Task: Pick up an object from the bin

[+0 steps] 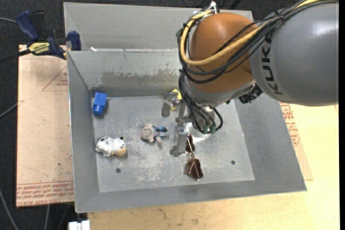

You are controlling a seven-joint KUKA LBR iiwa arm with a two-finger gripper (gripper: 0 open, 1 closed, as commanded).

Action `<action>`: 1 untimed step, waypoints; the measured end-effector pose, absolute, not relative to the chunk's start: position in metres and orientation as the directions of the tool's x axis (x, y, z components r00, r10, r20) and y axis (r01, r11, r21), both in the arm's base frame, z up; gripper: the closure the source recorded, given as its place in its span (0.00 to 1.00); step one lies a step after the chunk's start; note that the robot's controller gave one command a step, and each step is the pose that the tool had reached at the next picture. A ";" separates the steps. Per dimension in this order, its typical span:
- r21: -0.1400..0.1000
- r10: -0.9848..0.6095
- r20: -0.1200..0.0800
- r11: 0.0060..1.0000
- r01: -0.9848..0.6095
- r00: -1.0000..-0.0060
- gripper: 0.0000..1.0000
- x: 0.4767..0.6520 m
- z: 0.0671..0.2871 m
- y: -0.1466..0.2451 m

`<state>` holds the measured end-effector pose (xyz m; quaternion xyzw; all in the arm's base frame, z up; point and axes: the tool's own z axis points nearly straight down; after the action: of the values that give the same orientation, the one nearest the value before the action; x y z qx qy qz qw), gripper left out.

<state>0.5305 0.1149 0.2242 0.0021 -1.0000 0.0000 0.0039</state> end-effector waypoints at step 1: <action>0.001 -0.001 0.000 1.000 -0.001 -1.000 0.00 0.532 0.229 0.114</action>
Offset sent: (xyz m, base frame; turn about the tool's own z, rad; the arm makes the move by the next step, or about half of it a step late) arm 0.0481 -0.0143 -0.1542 0.0308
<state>0.5319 0.1142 0.2287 0.0004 -1.0000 -0.0007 -0.0002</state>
